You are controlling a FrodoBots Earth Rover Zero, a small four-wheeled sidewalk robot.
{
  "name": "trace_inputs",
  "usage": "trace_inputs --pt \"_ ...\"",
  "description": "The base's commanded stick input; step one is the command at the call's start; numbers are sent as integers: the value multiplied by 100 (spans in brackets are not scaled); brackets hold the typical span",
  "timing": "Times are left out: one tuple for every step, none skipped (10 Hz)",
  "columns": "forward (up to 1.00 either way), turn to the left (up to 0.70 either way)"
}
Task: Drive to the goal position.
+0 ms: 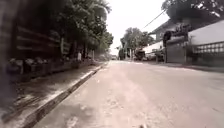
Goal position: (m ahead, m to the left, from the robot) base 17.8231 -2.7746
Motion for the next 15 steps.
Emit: trace_inputs --pt "70 0" --pt "70 0" --pt "70 0" --pt "70 0" --pt "70 0" --pt "70 0" --pt "70 0" --pt "70 0" --pt "70 0" --pt "70 0" --pt "70 0" --pt "70 0" --pt "70 0" --pt "70 0" --pt "70 22"
